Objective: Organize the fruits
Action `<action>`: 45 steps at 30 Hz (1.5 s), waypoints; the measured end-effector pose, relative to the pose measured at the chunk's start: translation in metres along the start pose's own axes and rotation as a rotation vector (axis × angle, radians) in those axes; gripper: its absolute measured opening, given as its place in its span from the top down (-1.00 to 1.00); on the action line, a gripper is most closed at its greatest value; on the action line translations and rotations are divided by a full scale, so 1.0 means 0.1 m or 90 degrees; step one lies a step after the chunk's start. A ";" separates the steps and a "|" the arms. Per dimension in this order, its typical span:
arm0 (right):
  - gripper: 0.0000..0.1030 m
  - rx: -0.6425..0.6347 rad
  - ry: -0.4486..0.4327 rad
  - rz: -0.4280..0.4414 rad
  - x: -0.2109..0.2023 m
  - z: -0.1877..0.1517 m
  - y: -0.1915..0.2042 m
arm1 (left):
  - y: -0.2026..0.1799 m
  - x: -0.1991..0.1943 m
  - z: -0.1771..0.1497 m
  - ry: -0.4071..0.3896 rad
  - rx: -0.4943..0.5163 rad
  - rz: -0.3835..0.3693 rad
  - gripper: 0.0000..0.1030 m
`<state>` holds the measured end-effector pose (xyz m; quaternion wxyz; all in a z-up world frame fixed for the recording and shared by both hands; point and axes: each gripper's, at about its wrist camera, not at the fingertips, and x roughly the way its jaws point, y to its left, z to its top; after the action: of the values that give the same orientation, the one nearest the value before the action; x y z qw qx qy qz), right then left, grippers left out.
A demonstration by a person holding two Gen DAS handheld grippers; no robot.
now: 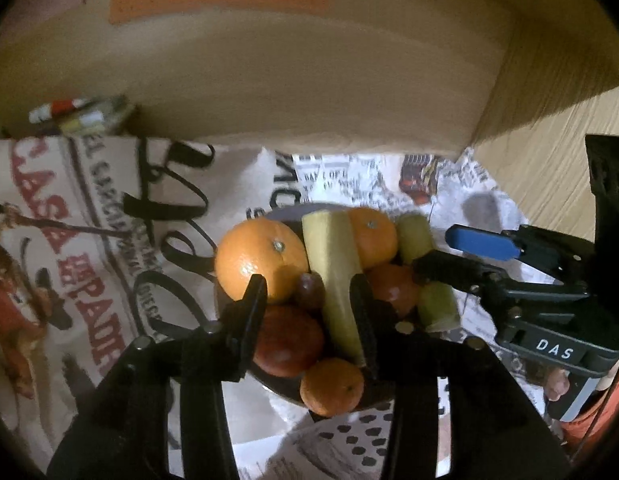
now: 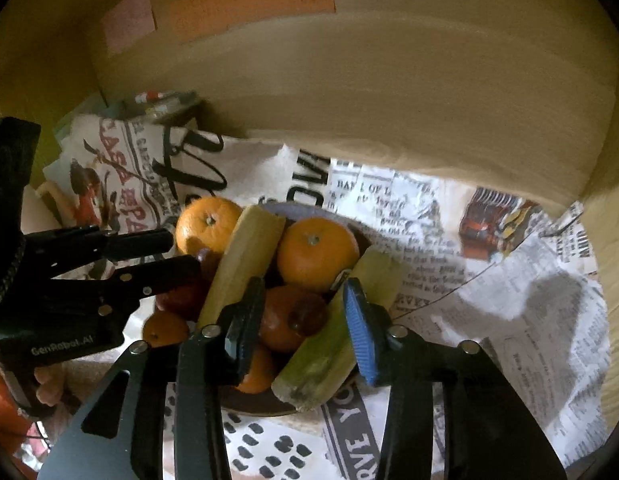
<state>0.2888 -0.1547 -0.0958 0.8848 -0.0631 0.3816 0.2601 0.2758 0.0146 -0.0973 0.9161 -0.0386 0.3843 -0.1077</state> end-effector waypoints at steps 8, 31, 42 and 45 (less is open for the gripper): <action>0.27 0.009 -0.114 -0.006 -0.71 0.08 0.14 | -0.16 -0.84 -0.01 -0.141 0.004 0.041 0.17; -0.50 -0.019 -0.365 -0.028 -2.39 -0.56 0.94 | -0.70 -2.66 -0.79 -0.366 0.022 0.083 -0.62; -1.00 -0.004 -0.400 -0.067 -2.55 -0.76 1.01 | -0.81 -2.82 -0.98 -0.394 0.030 0.105 -1.00; -1.00 -0.005 -0.400 -0.068 -2.56 -0.78 1.02 | -0.81 -2.82 -0.99 -0.391 0.029 0.105 -1.00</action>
<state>0.0401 -0.1975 0.0399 0.9716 -0.0030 0.0848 0.2211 -0.0004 0.0004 0.0419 0.9956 -0.0176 0.0888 -0.0253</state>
